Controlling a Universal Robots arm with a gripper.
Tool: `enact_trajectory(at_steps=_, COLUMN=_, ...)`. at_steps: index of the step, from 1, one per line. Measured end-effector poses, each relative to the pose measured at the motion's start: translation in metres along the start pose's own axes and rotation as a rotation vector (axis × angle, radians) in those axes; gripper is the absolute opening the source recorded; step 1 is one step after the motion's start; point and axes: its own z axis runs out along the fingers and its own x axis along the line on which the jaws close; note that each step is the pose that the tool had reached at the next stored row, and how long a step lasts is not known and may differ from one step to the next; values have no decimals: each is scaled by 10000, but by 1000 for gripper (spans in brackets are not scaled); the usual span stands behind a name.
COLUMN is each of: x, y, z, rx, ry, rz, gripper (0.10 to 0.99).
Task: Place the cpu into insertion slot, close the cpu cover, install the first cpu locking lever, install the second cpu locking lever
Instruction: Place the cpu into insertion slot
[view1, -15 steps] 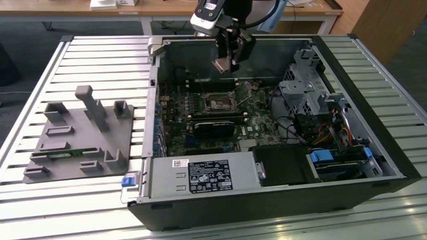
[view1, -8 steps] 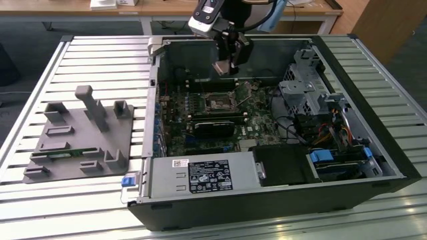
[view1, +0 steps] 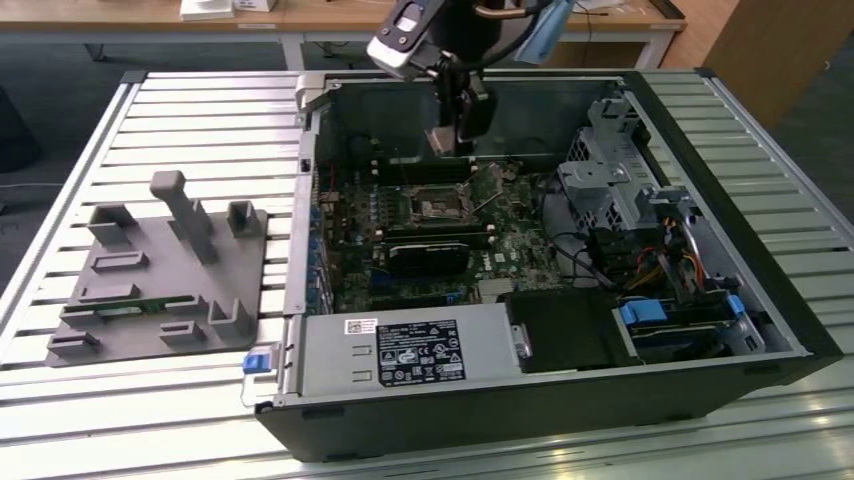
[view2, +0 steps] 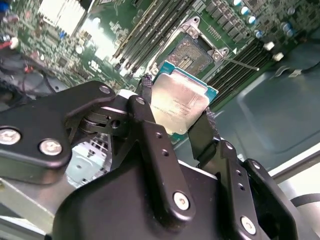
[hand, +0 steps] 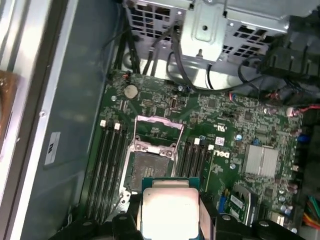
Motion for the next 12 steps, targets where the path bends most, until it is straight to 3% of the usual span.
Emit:
enact_trajectory(at_steps=8, x=1, y=-5, z=76, rx=16, ry=-92, rz=1379, gripper=541)
enact_trajectory(at_steps=12, x=2, y=-8, z=128, rx=17, ry=-98, rz=1455, gripper=541)
